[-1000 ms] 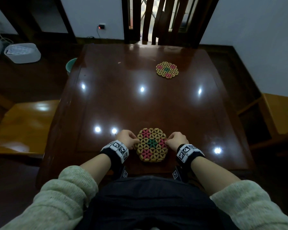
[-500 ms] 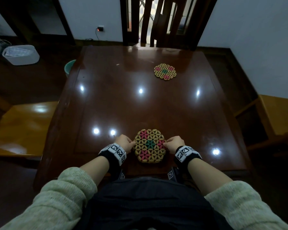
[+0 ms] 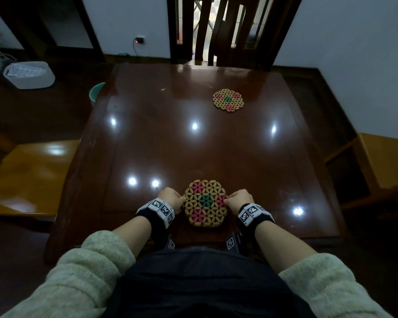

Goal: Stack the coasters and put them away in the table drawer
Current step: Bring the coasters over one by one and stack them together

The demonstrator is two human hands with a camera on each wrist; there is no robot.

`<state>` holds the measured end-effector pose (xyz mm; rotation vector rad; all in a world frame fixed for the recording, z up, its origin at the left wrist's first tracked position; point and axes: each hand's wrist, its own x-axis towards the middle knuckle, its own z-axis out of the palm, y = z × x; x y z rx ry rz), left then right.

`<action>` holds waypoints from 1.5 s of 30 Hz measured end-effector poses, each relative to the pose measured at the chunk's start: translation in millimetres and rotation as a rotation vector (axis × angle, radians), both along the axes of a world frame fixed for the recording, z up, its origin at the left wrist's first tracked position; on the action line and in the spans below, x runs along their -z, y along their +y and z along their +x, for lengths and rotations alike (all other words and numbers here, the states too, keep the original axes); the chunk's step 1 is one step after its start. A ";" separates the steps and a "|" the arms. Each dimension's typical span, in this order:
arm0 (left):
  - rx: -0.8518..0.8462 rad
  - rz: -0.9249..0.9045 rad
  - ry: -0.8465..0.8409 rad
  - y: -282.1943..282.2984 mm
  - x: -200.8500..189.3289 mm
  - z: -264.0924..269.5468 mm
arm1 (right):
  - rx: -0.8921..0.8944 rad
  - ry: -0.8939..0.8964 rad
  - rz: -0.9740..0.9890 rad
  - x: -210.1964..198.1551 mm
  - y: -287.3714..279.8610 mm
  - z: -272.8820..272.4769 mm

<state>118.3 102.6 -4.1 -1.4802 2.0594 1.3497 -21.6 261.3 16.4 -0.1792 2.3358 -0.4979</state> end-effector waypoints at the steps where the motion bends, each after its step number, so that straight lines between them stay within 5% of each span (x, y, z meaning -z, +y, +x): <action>1: -0.006 0.002 0.001 0.1 0.7 -0.5 | -0.007 0.007 0.009 -0.9 -0.7 0.1; 19: 0.073 0.011 -0.077 -12.6 4.2 -8.1 | 0.028 0.024 0.069 3.0 -12.6 -0.2; 28: 0.399 -0.153 -0.111 -31.2 -1.4 -12.7 | -0.003 -0.025 0.126 -1.5 -17.2 -4.2; 35: 0.409 -0.148 -0.013 -46.6 -19.1 -52.4 | -0.179 -0.040 0.138 -8.2 -22.3 -21.6; 45: 0.320 -0.155 0.091 -74.0 -33.8 -159.7 | -0.187 -0.011 -0.010 -16.6 -64.5 -130.7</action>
